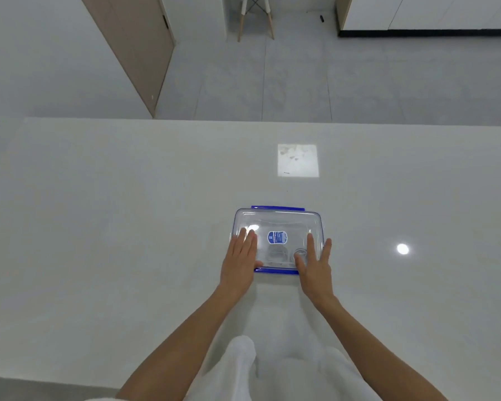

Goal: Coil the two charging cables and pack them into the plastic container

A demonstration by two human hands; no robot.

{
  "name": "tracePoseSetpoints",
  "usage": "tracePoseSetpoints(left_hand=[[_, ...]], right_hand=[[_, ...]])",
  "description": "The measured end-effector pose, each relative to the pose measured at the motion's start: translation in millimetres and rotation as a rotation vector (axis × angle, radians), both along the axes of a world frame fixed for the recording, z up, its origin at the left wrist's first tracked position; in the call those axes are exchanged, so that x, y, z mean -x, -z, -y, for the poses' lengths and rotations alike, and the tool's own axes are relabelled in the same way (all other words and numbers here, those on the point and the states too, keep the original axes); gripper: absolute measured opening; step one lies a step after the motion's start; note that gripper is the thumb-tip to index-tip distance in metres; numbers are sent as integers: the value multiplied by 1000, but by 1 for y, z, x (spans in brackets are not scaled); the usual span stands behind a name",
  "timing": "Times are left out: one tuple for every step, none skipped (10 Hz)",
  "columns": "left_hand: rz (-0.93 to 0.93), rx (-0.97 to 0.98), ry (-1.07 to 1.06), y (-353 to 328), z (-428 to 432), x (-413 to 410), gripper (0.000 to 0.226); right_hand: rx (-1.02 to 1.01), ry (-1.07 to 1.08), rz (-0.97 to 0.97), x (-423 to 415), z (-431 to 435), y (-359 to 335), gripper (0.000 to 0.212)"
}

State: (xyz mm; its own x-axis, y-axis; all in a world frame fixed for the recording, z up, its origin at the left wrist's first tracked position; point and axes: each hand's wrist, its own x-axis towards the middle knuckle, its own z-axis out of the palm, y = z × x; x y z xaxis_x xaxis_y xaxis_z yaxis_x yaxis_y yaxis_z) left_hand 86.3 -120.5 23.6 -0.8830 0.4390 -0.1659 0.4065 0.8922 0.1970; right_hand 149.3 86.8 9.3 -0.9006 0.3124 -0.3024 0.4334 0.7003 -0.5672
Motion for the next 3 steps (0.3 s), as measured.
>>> tracePoseSetpoints(left_hand=[[116, 30, -3, -11, -4, 4, 67], [87, 44, -76, -29, -17, 6, 68], [67, 154, -61, -42, -23, 9, 56]], right_hand=[[-351, -97, 140, 10, 3, -6, 66], [-457, -220, 92, 16, 2, -16, 65], [-428, -424, 219, 26, -2, -27, 64]])
